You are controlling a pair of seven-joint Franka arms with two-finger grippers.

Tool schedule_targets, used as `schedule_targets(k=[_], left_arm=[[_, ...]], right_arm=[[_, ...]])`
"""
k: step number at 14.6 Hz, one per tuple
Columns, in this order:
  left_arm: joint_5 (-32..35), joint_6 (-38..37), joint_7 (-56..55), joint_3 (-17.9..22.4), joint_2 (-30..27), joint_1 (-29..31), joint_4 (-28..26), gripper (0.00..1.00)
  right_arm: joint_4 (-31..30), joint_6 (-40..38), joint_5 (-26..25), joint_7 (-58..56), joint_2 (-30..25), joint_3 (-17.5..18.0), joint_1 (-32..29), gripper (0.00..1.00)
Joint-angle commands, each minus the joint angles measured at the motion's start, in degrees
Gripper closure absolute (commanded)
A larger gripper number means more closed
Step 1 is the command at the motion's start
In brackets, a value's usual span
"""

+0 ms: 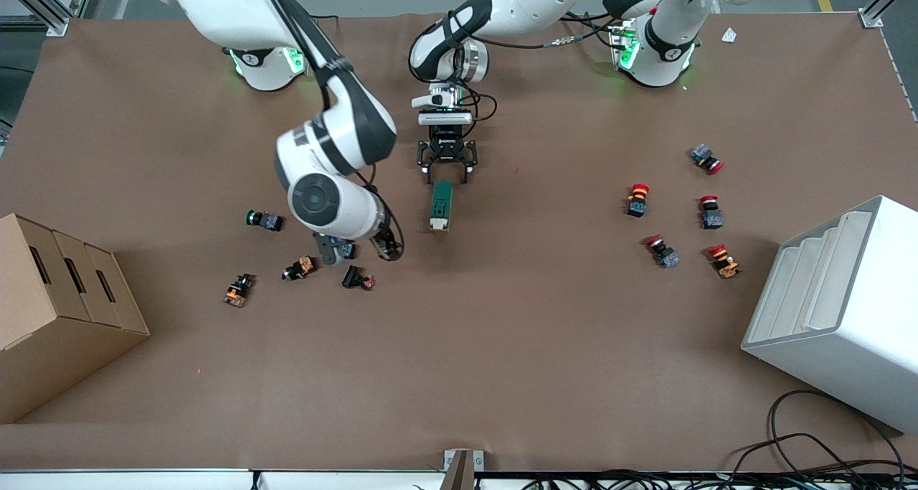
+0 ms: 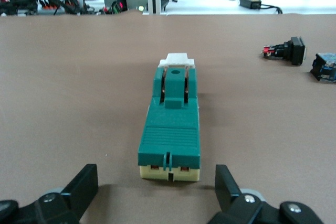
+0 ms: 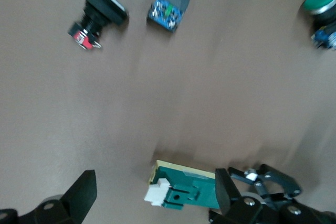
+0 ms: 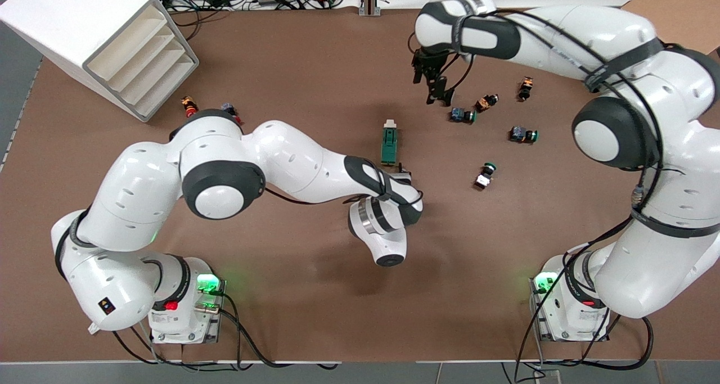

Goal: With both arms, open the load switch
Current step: 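Bring the right gripper above the white handle while the left gripper holds, then press the white switch handle down with the right gripper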

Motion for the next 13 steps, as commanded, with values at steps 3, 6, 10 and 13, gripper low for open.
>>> schedule_targets(k=[3,6,10,13], left_arm=[[1.0,0.4,-0.4,1.7,2.3,-2.4,1.0,0.02],[1.0,0.3,-0.6,1.9,2.3,-2.5,1.0,0.02],[1.0,-0.2,-0.8,2.0,2.5,-2.6,1.0,0.02],[1.0,-0.4,-1.0,2.0,2.5,-2.6,1.0,0.02]], right_arm=[[3.1,1.1,1.4,4.4,6.1,-0.6,3.5,0.0],[3.2,4.1,1.6,8.7,7.9,-0.5,5.5,0.0],[3.3,4.8,1.7,10.7,9.1,-0.3,6.6,0.0],[3.3,4.5,5.1,10.7,9.2,-0.3,7.6,0.0]])
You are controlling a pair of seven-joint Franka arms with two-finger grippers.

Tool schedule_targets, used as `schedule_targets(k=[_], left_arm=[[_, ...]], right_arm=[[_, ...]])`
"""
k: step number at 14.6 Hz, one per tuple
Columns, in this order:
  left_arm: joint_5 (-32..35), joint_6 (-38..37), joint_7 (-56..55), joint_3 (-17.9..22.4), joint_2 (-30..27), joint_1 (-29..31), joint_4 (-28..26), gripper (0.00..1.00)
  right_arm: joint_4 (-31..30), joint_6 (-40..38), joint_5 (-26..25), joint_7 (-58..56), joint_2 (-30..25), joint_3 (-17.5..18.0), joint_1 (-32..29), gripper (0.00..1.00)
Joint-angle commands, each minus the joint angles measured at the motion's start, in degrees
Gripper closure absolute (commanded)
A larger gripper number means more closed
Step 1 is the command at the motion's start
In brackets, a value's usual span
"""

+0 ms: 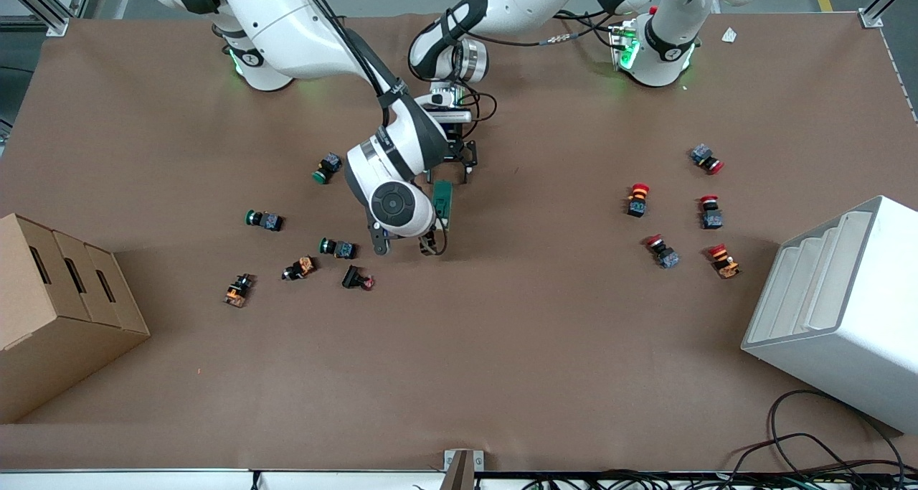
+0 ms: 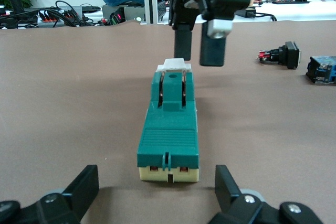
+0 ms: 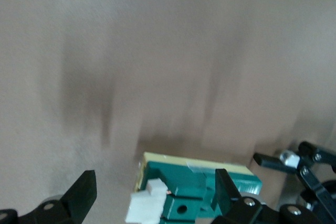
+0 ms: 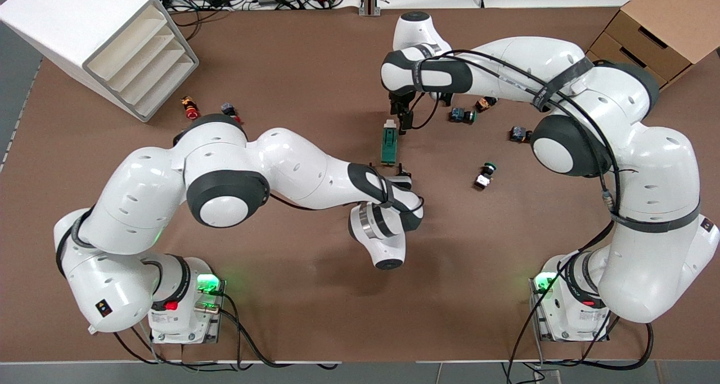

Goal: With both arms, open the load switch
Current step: 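Press the white switch handle down with the right gripper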

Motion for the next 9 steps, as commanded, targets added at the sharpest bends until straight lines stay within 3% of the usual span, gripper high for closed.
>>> schedule_targets(k=[1,9], left_arm=[[0.9,0.3,-0.8,0.3,2.3,-0.7,0.9,0.02],[0.9,0.3,-0.9,0.4,2.3,-0.6,0.9,0.02]], right_arm=[[1.0,-0.7,3.4,1.1,0.4,-0.3,1.4,0.0],[5.5,-15.5,3.2,0.9,0.2,-0.3,2.8,0.0]])
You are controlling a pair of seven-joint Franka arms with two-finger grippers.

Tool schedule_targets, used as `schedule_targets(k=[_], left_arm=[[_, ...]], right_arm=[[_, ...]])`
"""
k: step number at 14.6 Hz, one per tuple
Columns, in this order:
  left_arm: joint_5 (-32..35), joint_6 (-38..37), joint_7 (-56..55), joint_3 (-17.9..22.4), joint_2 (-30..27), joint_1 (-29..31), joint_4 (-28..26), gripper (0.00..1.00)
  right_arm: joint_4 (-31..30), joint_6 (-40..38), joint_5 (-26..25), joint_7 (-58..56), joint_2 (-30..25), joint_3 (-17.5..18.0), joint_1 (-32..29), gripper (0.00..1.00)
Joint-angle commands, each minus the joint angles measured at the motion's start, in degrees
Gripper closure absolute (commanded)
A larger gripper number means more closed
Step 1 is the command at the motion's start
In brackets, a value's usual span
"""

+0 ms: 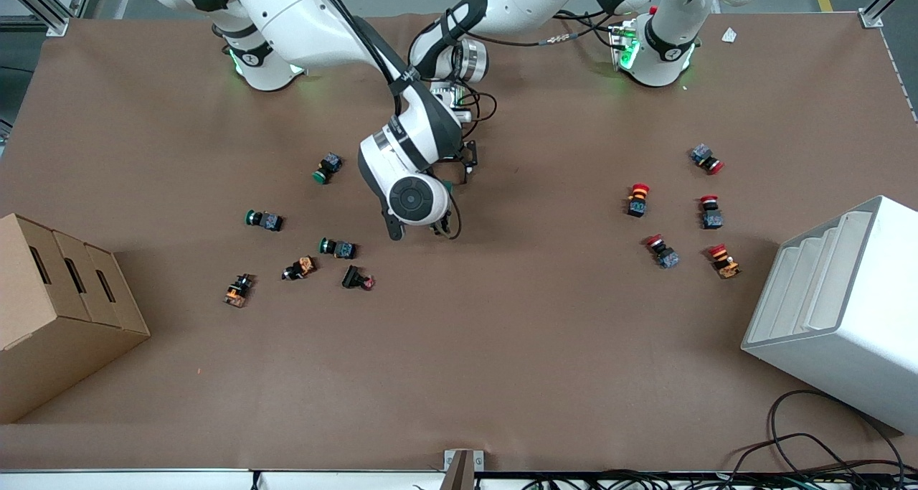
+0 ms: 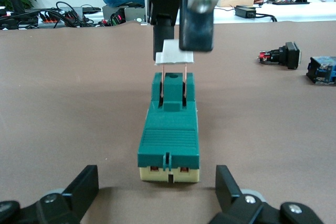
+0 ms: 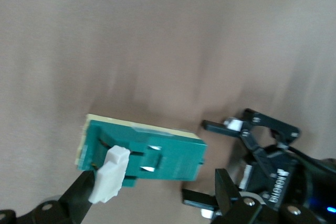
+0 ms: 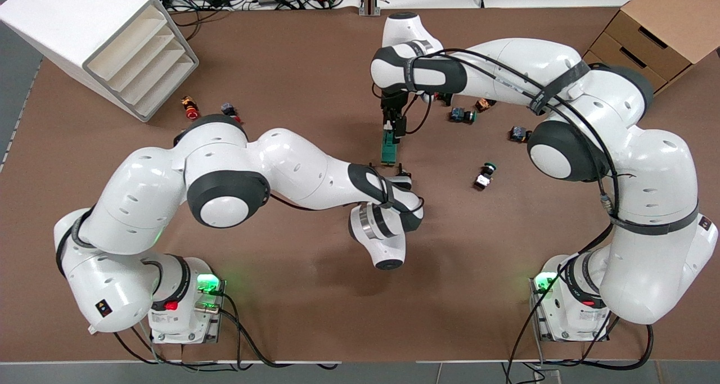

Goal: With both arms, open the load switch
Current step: 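Press the white switch handle down with the right gripper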

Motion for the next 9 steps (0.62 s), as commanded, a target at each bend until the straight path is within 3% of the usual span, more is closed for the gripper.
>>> schedule_targets(k=[1,9], left_arm=[[0.8,0.5,-0.9,0.3,2.2,-0.5,0.8,0.02],[0.8,0.4,-0.9,0.3,2.2,-0.5,0.8,0.02]], right_arm=[[2.0,-5.2,0.9,0.7,0.1,-0.3,0.6,0.0],[1.6,-10.6,0.1,0.8,0.1,-0.4,2.0,0.0]])
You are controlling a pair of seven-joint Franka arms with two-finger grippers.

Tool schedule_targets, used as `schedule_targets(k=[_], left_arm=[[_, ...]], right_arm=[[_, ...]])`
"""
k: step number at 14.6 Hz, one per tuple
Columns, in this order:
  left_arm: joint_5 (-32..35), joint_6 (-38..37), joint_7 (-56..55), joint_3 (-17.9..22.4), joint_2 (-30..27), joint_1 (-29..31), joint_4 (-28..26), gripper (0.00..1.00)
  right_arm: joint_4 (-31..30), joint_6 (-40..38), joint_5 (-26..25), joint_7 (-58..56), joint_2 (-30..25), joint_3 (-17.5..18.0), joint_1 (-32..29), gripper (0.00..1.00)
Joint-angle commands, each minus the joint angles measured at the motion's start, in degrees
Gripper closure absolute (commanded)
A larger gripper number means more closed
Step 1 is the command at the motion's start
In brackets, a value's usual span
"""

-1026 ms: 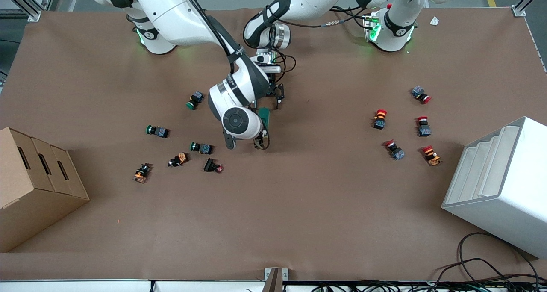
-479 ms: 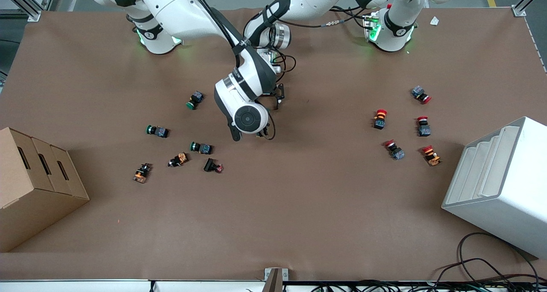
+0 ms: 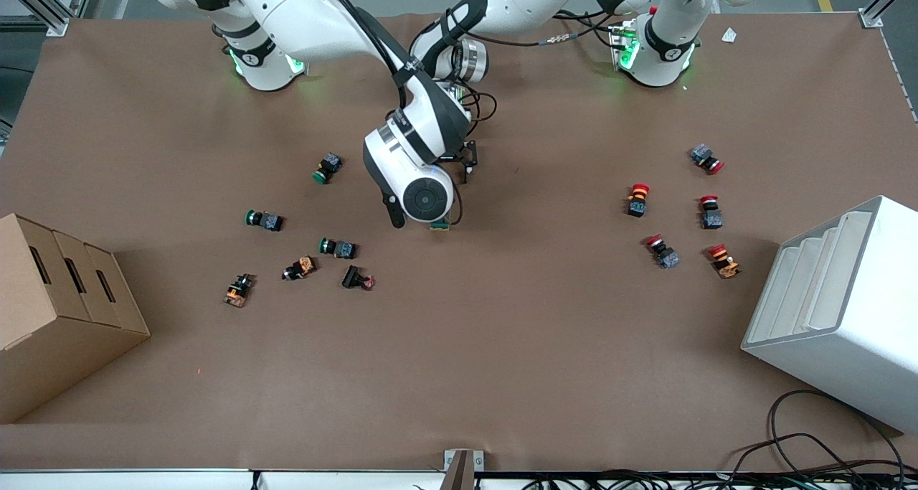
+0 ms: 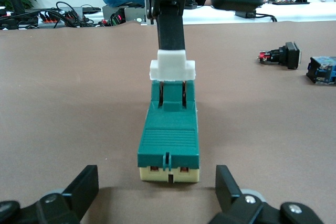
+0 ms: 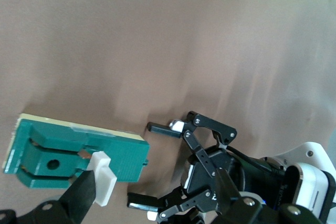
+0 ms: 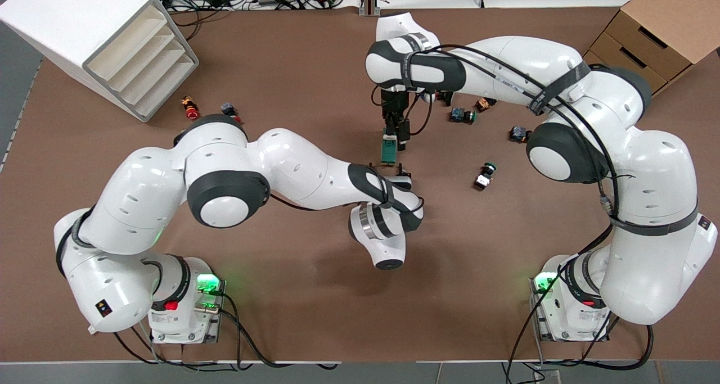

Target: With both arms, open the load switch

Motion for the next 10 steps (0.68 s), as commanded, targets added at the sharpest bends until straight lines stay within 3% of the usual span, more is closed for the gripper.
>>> schedule_targets(k=[1,10], left_arm=[[0.8,0.0,-0.9,0.3,2.2,-0.5,0.8,0.02],[0.8,-0.1,-1.2,0.3,2.1,-0.3,0.7,0.02]], right_arm=[[-0.6,-0.4,0.2,0.8,0.1,-0.4,1.2,0.0],[-3.2,1.7,-0.5,0.7,0.3,-0.5,2.6,0.0]])
